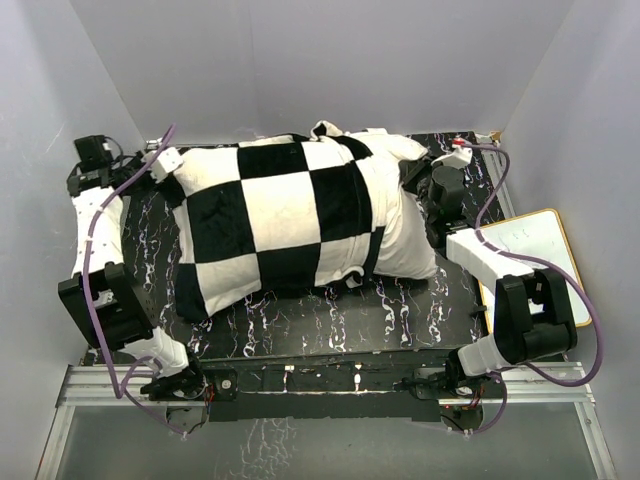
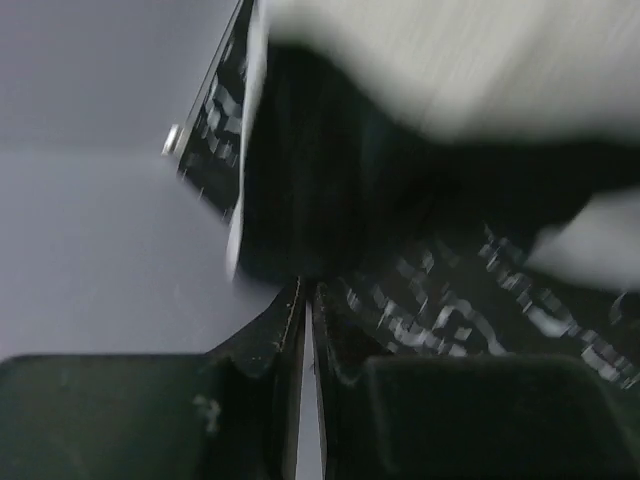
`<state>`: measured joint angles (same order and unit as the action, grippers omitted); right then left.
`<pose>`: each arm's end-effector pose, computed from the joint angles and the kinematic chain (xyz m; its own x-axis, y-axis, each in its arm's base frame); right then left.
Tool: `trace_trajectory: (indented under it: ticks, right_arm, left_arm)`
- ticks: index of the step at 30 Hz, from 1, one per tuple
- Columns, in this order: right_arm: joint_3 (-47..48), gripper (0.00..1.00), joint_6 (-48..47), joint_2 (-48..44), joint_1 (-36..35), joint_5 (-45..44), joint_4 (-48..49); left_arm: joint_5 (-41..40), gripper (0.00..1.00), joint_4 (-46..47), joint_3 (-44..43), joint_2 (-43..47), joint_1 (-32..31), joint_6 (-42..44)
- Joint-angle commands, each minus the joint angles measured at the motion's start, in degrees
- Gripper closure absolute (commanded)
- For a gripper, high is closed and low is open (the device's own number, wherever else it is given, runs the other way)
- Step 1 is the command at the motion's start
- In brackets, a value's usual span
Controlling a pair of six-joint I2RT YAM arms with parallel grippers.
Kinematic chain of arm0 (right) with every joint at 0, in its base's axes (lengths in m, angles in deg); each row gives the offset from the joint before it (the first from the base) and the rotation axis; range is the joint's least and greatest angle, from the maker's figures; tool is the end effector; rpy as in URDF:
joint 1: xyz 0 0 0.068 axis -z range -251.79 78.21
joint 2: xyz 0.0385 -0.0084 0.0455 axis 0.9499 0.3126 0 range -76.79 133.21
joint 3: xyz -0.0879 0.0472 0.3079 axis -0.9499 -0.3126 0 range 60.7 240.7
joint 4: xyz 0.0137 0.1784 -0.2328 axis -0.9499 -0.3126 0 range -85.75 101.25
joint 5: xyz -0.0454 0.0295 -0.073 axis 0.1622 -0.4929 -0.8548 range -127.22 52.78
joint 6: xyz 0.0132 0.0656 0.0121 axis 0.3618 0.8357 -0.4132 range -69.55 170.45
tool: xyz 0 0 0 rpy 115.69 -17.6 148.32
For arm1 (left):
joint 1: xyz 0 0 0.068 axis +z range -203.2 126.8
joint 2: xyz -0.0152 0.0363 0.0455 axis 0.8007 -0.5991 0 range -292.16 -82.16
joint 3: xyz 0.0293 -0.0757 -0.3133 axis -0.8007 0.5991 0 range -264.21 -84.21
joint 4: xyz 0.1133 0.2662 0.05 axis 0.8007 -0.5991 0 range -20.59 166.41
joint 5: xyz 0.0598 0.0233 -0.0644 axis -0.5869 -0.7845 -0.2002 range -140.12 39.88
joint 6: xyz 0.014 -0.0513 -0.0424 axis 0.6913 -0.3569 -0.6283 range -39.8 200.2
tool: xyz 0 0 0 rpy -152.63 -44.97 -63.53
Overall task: Remove the pillowcase from the pillow
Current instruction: Remove the pillow from the pillowcase.
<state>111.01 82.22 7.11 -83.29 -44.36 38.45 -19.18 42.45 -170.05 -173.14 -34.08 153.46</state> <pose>0.3731 0.0691 0.3093 -0.1333 0.5061 -0.8521 -0.0079 0.8592 0.5115 0.3894 0.1051 0.3883 -0.0796 0.8418 -0.5339 0.5982 0.4688 0.6499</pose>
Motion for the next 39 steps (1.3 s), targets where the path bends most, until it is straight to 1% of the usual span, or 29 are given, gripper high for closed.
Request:
trace_trajectory:
  ticks: [1,5,7,8,9,10,11,12,13,14,15,18,20,22,24,28,31,33,34,35,37,38,39]
  right_arm:
    - [-1.04,0.92,-2.94,-3.51,8.16,-17.3,-0.02]
    - [-2.07,0.92,-3.03,-4.41,10.22,-16.86,-0.42]
    - [-2.47,0.92,-3.23,-4.69,10.6,-15.82,-0.35]
    - [-2.57,0.92,-3.81,-4.71,10.58,-14.6,0.17]
    - [-2.9,0.92,-4.4,-4.59,10.63,-12.4,1.23]
    - [-3.26,0.92,-4.71,-4.31,10.63,-10.16,2.77]
    - [-3.16,0.92,-4.78,-3.9,10.63,-8.19,4.03]
    - [-2.34,0.92,-4.79,-3.07,10.56,-6.79,4.02]
    - [-1.26,0.92,-4.7,-2.11,10.59,-5.76,3.17]
    - [-0.33,0.92,-4.69,-0.84,10.55,-4.87,2.23]
    - [0.26,0.92,-4.96,-0.24,10.46,-4.14,1.94]
    - [0.87,0.92,-5.95,0.19,10.19,-3.62,1.58]
    - [1.05,0.92,-6.88,0.3,10.05,-3.61,1.46]
    - [1.07,0.92,-7.42,0.57,10.1,-3.65,1.47]
    - [1.47,0.92,-7.93,0.96,10.1,-3.08,0.99]
    - [2.32,0.92,-8.08,2.27,10.04,-0.58,0.27]
    - [5.11,0.92,-8.87,4.92,9.33,5.6,-1.18]
    - [8.69,0.92,-9.38,7.74,8.55,8.97,-4.25]
    - [10.53,0.92,-9.39,8.82,8.3,10.4,-5.05]
    - [11.93,0.92,-9.32,10.03,7.93,11.24,-5.7]
    - [15.69,0.92,-10.35,12.75,6.58,11.45,-8.09]
    - [17.77,0.92,-11.09,14.37,5.75,10.46,-9.78]
    - [19.84,0.92,-11.94,15.54,4.82,8.97,-11.46]
  left_arm:
    - [-4.0,1.0,4.41,1.95,3.79,9.37,5.89]
    - [-6.92,1.0,8.57,7.52,2.78,11.9,7.06]
    - [-6.21,1.0,8.7,9.15,2.74,12.08,7.37]
    - [-4.51,1.0,6.75,8.86,2.8,12.09,6.96]
    - [-1.17,1.0,3.06,7.42,2.79,11.63,6.54]
    - [1.84,1.0,-2.82,5.59,2.7,10.58,6.46]
    - [4.32,0.92,-8.92,3.5,2.45,8.44,6.27]
    - [6.94,0.71,-15.27,1.62,2.01,5.71,6.79]
    - [8.76,0.36,-21.56,0.51,1.79,3.15,7.7]
    - [10.29,0.09,-25.17,0.37,1.93,0.32,7.04]
    - [11.47,0.03,-26.52,1.21,2.3,-2.06,4.59]
    - [11.72,0.03,-22.27,6.8,2.93,-8.27,-1.94]
    - [10.32,0.03,-16.76,10.49,2.55,-10.02,-4.83]
    - [8.83,0.03,-8.89,13.26,1.68,-10.76,-9.13]
    - [8.87,0.03,-3.95,13.72,-0.07,-11.33,-13.4]
    - [10.06,0.03,-1.74,13.02,-4.53,-13.89,-16.61]
    - [9.69,0.03,3.41,14.74,-6.74,-16.11,-18.85]
    - [7.18,0.03,6.39,15.48,-8.85,-17.08,-20.39]
    - [5.96,0.09,6.75,15.56,-10.0,-17.09,-20.1]
    - [4.26,0.19,7.03,15.53,-10.97,-17.17,-19.69]
    - [-0.37,0.42,8.21,15.82,-11.97,-16.78,-20.14]
    - [-1.79,0.54,8.38,16.31,-11.79,-15.98,-19.85]
    - [-2.3,0.75,8.17,16.89,-11.31,-15.09,-18.8]
